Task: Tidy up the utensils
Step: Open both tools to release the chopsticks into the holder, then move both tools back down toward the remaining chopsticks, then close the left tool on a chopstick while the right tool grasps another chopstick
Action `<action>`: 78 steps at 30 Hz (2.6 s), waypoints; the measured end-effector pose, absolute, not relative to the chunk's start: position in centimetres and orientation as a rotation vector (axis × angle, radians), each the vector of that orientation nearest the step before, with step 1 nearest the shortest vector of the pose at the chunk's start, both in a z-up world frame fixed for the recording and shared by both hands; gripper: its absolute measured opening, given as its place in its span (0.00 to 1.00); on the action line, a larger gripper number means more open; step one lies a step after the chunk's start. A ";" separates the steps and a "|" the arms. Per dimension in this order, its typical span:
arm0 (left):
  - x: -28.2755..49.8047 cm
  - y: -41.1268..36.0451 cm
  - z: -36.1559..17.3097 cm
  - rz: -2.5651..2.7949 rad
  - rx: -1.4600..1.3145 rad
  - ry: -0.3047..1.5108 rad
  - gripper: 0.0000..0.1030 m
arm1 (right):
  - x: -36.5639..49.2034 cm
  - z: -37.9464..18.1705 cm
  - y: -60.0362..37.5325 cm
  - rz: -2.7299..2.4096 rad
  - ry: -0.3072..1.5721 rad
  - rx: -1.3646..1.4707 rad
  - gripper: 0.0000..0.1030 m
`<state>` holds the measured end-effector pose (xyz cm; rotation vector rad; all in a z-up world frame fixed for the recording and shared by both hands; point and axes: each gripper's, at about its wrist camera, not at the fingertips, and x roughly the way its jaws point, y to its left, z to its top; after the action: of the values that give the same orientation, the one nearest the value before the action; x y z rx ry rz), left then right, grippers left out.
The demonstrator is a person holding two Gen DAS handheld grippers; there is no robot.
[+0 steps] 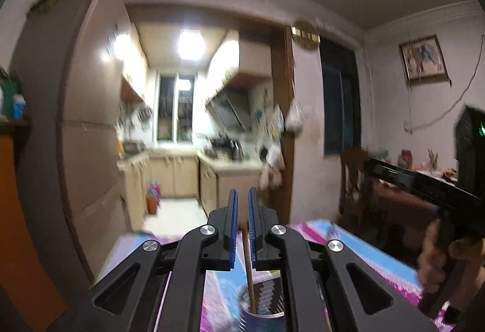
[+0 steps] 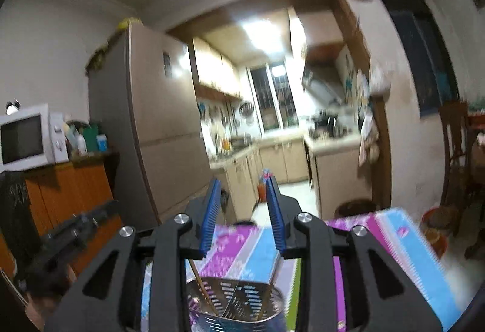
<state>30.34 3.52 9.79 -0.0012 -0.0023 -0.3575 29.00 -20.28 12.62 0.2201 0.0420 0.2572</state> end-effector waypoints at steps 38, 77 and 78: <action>-2.1 11.1 -12.2 -0.058 0.197 0.437 0.82 | -0.6 -7.2 -25.7 -0.023 0.511 0.087 0.72; 2.2 -0.7 -14.5 -0.405 0.335 0.463 0.49 | 2.8 -9.9 -11.6 0.363 0.508 -0.171 0.27; 2.3 -0.8 -14.6 -0.407 0.336 0.465 0.49 | 2.9 -9.8 -11.4 0.368 0.506 -0.176 0.25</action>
<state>2.33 -0.77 -14.60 0.3356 0.4647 -0.4073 2.94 -11.38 -9.84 -0.1755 0.5058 0.3676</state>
